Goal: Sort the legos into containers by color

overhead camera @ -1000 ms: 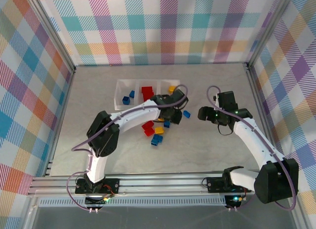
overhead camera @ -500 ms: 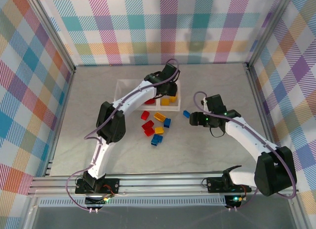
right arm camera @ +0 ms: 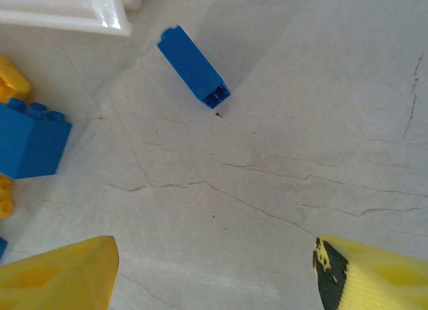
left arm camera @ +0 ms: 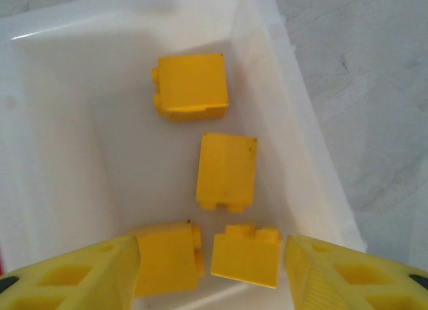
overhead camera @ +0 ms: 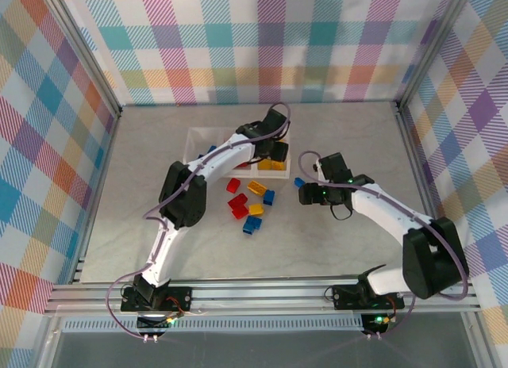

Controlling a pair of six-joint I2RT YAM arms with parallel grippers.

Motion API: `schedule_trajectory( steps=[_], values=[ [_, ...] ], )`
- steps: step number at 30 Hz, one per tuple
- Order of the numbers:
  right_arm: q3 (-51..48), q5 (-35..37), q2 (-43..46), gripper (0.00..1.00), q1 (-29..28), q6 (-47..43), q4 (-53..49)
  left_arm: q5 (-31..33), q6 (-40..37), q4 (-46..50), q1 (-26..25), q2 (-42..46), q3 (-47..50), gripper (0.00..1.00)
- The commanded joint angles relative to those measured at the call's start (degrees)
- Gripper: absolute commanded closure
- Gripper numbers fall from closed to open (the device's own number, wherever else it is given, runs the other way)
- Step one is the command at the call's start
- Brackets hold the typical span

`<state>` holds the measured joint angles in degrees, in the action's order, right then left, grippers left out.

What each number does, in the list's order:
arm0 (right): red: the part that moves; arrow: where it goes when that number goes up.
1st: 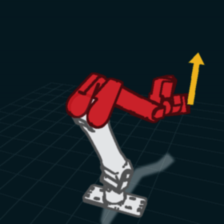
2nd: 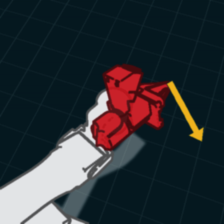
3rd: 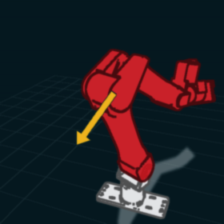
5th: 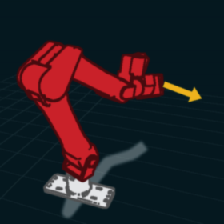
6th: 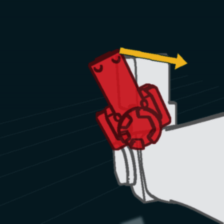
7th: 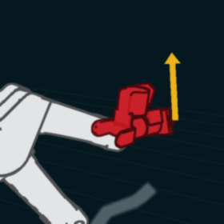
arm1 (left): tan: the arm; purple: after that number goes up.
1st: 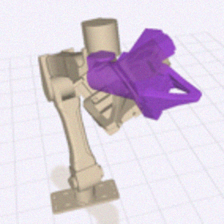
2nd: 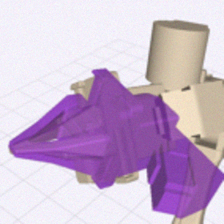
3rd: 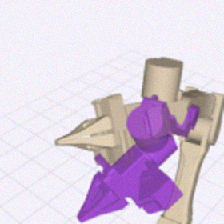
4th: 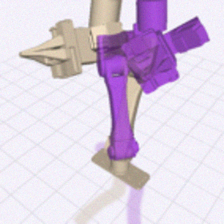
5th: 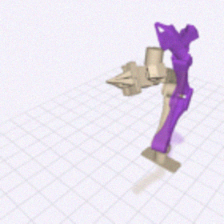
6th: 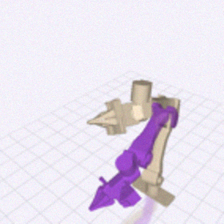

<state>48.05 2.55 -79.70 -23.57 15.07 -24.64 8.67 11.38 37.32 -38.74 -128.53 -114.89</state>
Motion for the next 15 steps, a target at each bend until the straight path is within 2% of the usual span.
schedule_trajectory(
  steps=[1, 10, 15],
  values=[
    [3.8, 1.5, -4.1, 0.25, -0.6, -2.0, 1.8, 0.9, 1.8, -1.1, 0.5, 10.9, 5.8, 0.41],
    [11.1, 4.6, -14.9, 0.32, -1.3, -3.8, 1.9, 3.8, 9.1, -2.5, 0.6, 35.1, 33.6, 0.38],
    [13.7, 2.9, -18.9, 0.42, -1.3, -5.7, 2.7, 4.3, 13.7, -2.8, 0.5, 44.7, 45.5, 0.38]
  ],
)
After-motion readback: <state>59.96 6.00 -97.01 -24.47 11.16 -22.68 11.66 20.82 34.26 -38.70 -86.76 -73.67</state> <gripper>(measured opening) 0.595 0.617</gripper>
